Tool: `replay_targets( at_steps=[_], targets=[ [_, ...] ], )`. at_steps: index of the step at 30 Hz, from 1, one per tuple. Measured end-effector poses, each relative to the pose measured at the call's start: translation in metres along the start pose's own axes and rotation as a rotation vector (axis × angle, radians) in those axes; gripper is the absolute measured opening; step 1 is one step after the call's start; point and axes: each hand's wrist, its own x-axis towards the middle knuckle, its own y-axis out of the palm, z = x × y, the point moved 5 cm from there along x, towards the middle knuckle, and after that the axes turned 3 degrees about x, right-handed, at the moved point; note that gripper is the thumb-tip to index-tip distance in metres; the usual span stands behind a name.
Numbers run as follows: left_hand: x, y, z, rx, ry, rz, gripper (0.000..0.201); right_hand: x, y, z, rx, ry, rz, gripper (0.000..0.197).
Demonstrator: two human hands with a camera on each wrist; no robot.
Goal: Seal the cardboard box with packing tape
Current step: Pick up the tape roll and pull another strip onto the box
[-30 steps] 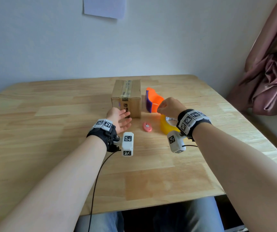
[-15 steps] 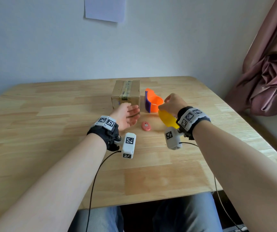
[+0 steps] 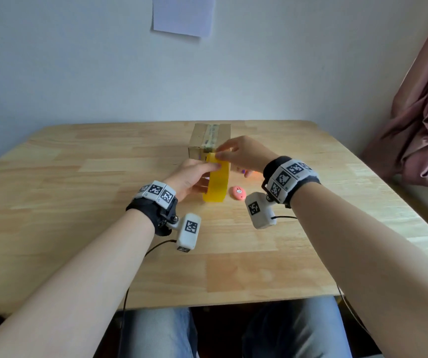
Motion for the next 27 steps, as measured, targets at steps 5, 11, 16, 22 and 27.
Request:
replay_targets(
  at_steps=[5, 11, 16, 22, 27],
  targets=[
    [-0.008, -0.018, 0.016, -0.045, -0.029, -0.053, 0.016, 0.006, 0.022, 0.006, -0.015, -0.218, 0.040, 0.031],
    [-0.006, -0.025, 0.025, -0.055, -0.029, 0.020, 0.033, 0.016, 0.031, -0.001, 0.046, -0.197, 0.048, 0.039],
    [-0.005, -0.027, 0.030, -0.002, 0.002, 0.141, 0.037, 0.024, 0.041, -0.012, 0.129, -0.040, 0.172, 0.046],
    [-0.005, -0.020, 0.021, -0.078, -0.019, 0.132, 0.028, 0.028, 0.036, -0.004, 0.129, -0.104, 0.097, 0.045],
    [0.001, -0.014, 0.018, -0.076, -0.026, 0.053, 0.022, 0.028, 0.029, -0.005, 0.128, -0.089, 0.057, 0.029]
  ],
)
